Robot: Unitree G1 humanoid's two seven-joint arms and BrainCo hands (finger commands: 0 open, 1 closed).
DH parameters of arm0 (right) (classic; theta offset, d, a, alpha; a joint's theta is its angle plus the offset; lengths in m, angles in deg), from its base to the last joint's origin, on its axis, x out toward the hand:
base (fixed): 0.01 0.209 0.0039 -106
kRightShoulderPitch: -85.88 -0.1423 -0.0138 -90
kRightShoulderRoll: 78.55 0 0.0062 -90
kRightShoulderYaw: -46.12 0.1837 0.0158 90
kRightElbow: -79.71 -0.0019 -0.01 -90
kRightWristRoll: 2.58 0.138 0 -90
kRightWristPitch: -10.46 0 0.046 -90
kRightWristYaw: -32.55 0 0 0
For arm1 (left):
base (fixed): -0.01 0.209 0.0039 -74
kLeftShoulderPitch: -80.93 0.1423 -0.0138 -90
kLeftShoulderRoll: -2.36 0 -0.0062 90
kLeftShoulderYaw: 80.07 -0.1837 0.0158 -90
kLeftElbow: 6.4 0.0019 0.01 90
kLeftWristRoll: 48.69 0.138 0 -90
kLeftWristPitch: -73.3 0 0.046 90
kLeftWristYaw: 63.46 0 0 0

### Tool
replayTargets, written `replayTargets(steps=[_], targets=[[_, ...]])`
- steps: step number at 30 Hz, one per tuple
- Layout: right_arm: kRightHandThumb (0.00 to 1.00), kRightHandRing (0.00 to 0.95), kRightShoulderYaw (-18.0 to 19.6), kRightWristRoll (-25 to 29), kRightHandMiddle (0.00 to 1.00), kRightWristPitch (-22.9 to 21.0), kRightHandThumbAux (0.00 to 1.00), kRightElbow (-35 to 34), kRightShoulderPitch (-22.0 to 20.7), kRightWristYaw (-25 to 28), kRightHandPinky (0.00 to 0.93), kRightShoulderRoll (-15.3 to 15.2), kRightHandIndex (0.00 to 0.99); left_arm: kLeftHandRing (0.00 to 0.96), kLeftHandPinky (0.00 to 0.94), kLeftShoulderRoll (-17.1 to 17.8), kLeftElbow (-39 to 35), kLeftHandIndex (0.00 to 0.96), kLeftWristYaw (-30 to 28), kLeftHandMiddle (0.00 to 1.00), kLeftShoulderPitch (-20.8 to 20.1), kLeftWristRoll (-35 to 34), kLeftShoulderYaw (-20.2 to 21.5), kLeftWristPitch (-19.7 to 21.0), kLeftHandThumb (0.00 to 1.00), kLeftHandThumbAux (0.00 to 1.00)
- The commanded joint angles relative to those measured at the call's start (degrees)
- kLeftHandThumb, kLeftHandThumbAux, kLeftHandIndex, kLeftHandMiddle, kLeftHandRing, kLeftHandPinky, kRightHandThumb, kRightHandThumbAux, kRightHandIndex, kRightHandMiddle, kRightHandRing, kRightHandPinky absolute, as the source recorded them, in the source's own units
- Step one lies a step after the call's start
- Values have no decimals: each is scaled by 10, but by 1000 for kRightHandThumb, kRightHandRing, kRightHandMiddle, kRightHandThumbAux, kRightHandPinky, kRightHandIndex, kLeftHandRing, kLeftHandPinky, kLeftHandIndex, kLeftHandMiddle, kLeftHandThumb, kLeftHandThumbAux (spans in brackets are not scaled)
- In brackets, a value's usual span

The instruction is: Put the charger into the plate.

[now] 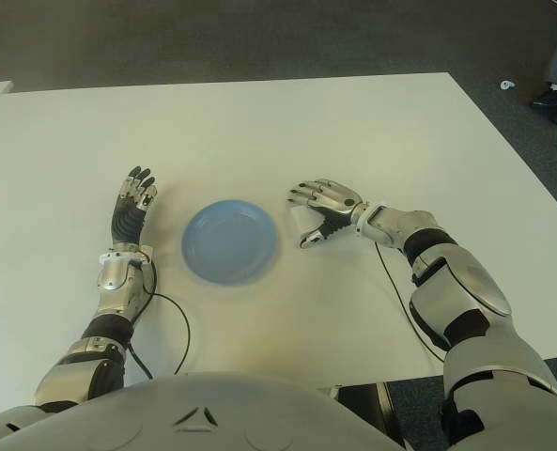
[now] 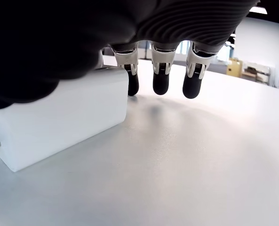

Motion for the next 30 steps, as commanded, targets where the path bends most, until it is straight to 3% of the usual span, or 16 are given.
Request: replayTargets(steps=[1,21,30], targets=[[281,0,-23,-18,0,-6,172,17,13,13,0,10,0,119,141,-33,45,29,-5,117,83,-7,-3,30,0,505],[329,0,-52,-26,0,-24,179,43,27,-9,0,3,0,123,145,-34,26,26,-7,120,92,-9,-4,37,0,499],[303,0,-63,-27,0,-32,189,56,32,-22,5,3,0,129,151,-32,20,34,-6,128,96,-7,-4,40,0,499]])
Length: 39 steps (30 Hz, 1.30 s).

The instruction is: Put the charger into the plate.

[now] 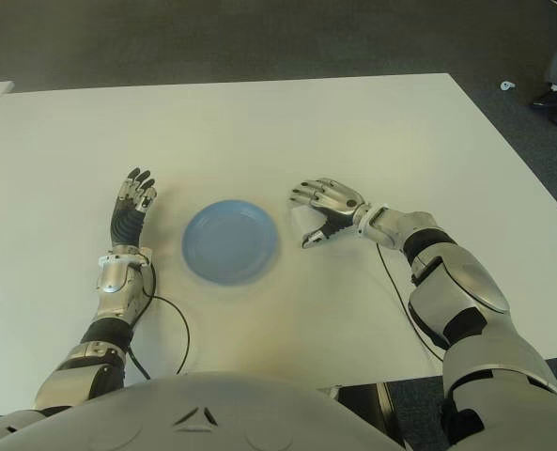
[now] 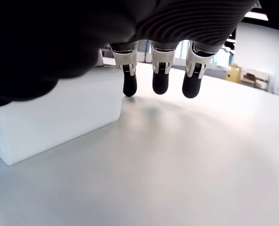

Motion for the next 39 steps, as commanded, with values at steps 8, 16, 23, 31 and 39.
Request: replayTargets(steps=[8,16,23,31,39], targets=[[266,7,-28,-23,13,-21,211,34,39,24,48,4,0,129,148,-28,42,39,-5,129,81,-6,-5,28,0,499],[272,50,-28,-24,42,-23,236,30,41,3,106,2,0,128,148,-28,39,41,-4,128,83,-4,-6,30,0,500],[264,47,-36,-30,16,-45,267,36,45,-16,119,8,0,127,147,-28,36,43,-4,127,84,-4,-7,32,0,498],[214,45,-43,-31,2,-64,324,44,46,-30,110,16,0,133,156,-27,32,44,-5,132,86,-6,-6,35,0,501],[211,50,-46,-27,6,-68,370,49,46,-32,110,20,0,136,160,-27,28,45,-8,134,88,-8,-6,37,0,504]])
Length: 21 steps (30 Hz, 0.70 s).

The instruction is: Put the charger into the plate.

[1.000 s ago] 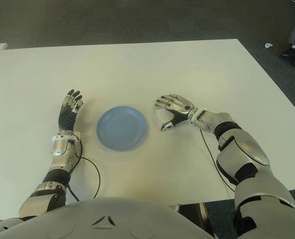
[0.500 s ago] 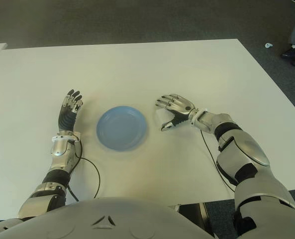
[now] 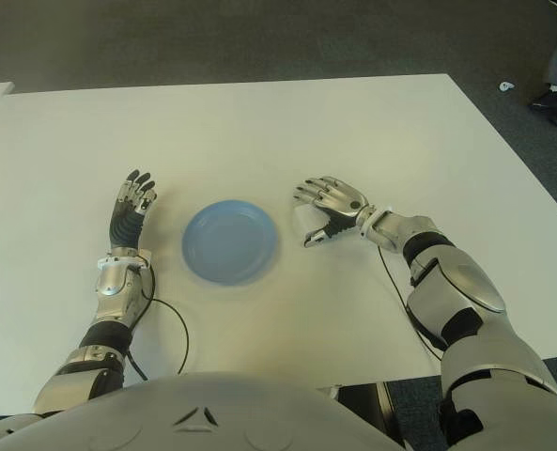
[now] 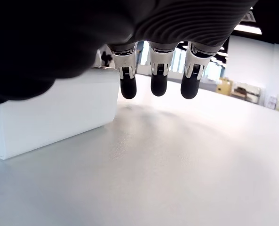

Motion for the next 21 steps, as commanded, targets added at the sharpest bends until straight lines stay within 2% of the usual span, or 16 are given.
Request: replayTargets(steps=[1,3,6,7,8,10,11,12,14,15,17,21], targets=[[225,56,-25,-27,13,-34,376,25,43,28,121,12,1,136,158,-27,44,46,-8,134,76,-8,-4,32,0,504],[238,61,-24,-26,20,-33,381,25,43,28,130,12,3,136,157,-27,43,47,-8,134,76,-8,-4,32,0,504],[286,131,-20,-20,106,-27,407,26,44,23,208,13,52,135,153,-27,43,47,-7,133,77,-6,-5,30,0,503],[318,176,-20,-21,165,-27,421,26,46,14,242,14,91,135,153,-27,43,47,-7,133,77,-6,-5,30,0,502],[402,275,-21,-22,290,-27,452,26,47,8,321,14,191,135,153,-27,42,48,-7,133,77,-5,-5,31,0,502],[478,362,-26,-27,398,-32,478,28,48,-7,390,16,279,135,153,-27,42,48,-6,134,77,-5,-6,31,0,502],[560,435,-29,-30,466,-34,560,30,48,-15,464,17,332,135,154,-27,42,48,-7,134,77,-5,-6,31,0,502],[589,461,-33,-36,490,-42,588,29,50,-41,491,18,351,135,154,-27,42,48,-6,134,77,-5,-6,31,0,502],[668,594,-40,-43,605,-52,656,30,51,-73,643,19,402,135,156,-26,42,49,-6,134,77,-5,-6,32,0,504],[679,612,-39,-43,622,-62,665,30,54,-91,664,20,410,135,156,-27,42,49,-5,134,77,-5,-6,32,0,504],[713,731,-40,-41,727,-74,687,31,56,-110,782,22,429,136,156,-27,41,51,-3,136,77,-4,-6,32,0,506],[736,817,-18,-9,808,-69,700,39,62,-86,853,29,439,136,156,-28,38,53,-2,136,78,-4,-7,32,0,507]])
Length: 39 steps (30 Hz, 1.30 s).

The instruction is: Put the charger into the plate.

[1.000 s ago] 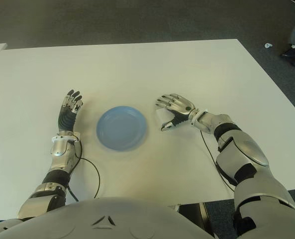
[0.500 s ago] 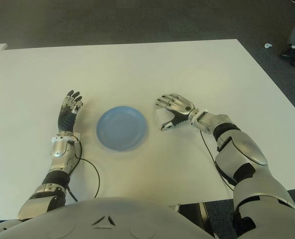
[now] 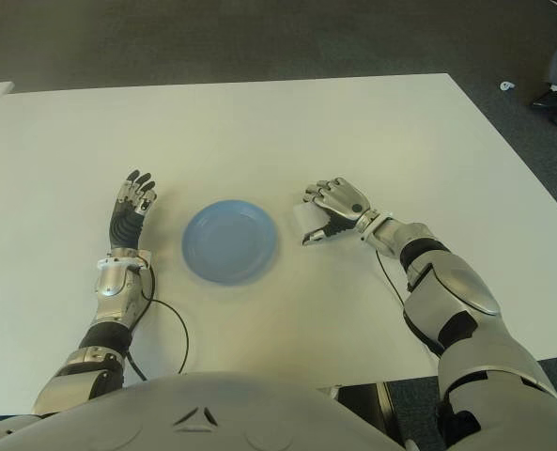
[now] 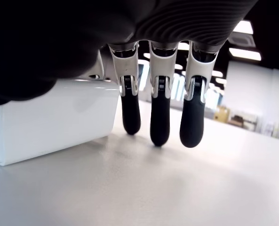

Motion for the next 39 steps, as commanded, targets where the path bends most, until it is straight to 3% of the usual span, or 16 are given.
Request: replayTargets(steps=[1,14,26,39], targets=[[739,831,5,7,822,-12,702,28,48,53,863,19,440,136,157,-28,45,53,-2,136,74,-4,-6,32,0,507],[748,876,53,77,888,41,708,24,52,156,880,18,440,136,154,-30,47,55,-6,136,70,-7,-5,32,0,500],[748,877,49,70,889,43,709,14,50,145,873,11,439,135,152,-33,48,54,-5,136,68,-7,-5,31,0,510],[749,875,58,80,894,57,709,8,48,168,869,3,439,134,154,-35,49,53,-9,136,66,-8,-6,33,0,508]])
